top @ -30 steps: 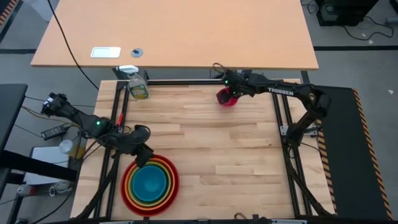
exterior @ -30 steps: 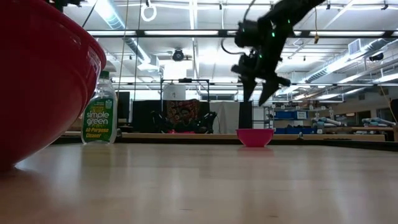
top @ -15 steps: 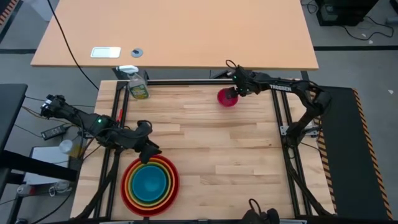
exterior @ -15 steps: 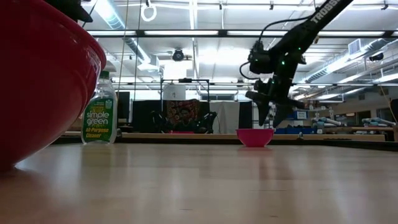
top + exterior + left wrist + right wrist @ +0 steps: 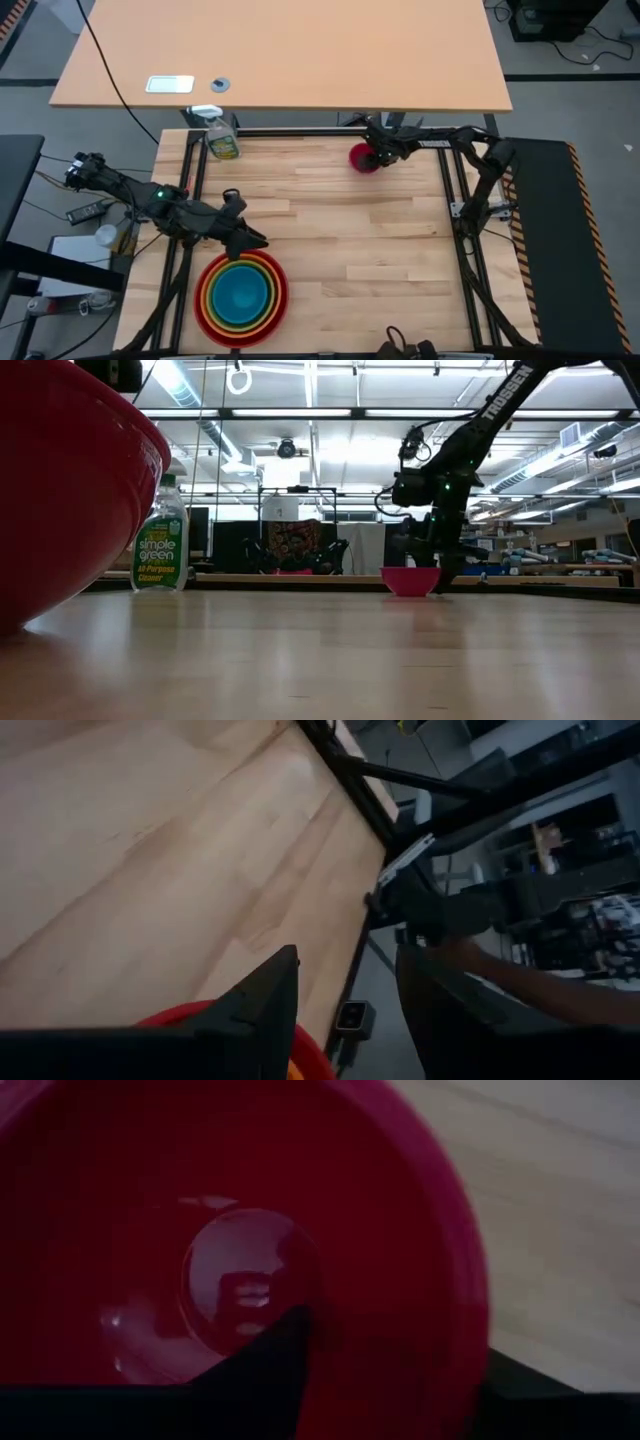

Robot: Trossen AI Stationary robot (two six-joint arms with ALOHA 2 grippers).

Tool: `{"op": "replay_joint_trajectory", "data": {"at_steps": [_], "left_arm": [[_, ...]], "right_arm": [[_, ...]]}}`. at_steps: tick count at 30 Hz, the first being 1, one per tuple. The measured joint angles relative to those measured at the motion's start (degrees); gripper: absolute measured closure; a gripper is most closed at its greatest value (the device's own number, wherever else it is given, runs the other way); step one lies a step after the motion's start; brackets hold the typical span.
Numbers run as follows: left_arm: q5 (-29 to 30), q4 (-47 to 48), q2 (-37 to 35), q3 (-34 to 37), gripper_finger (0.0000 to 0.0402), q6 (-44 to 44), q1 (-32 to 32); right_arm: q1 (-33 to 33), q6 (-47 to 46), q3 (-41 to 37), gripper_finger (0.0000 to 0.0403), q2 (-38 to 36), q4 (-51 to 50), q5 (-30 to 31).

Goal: Nest bowls inside each other
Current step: Stack the small pink bowl on top of the blue bowl

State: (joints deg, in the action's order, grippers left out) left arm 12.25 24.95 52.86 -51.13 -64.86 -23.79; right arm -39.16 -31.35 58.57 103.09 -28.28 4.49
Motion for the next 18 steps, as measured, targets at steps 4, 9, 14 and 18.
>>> {"op": "replay_joint_trajectory", "data": {"at_steps": [4,9,14,18], "left_arm": [[-0.1,0.1,0.0,0.0,0.023,0.0,0.5],[-0.1,2.7,0.0,0.0,0.023,1.1,4.3],[2.1,5.6,2.9,0.0,0.023,8.1,9.5],[1.6,2.2,7.9,0.0,0.0227,8.9,13.9]], "right_arm": [[1.9,0.9,0.1,0.0287,-0.4,0.4,0.3],[4.9,0.8,0.4,0.0359,-2.4,0.3,-1.4],[11.2,-1.7,2.1,0.0383,-4.2,-1.0,-1.7],[17.6,-6.1,6.4,0.0382,-5.1,-2.1,-1.1]]}}
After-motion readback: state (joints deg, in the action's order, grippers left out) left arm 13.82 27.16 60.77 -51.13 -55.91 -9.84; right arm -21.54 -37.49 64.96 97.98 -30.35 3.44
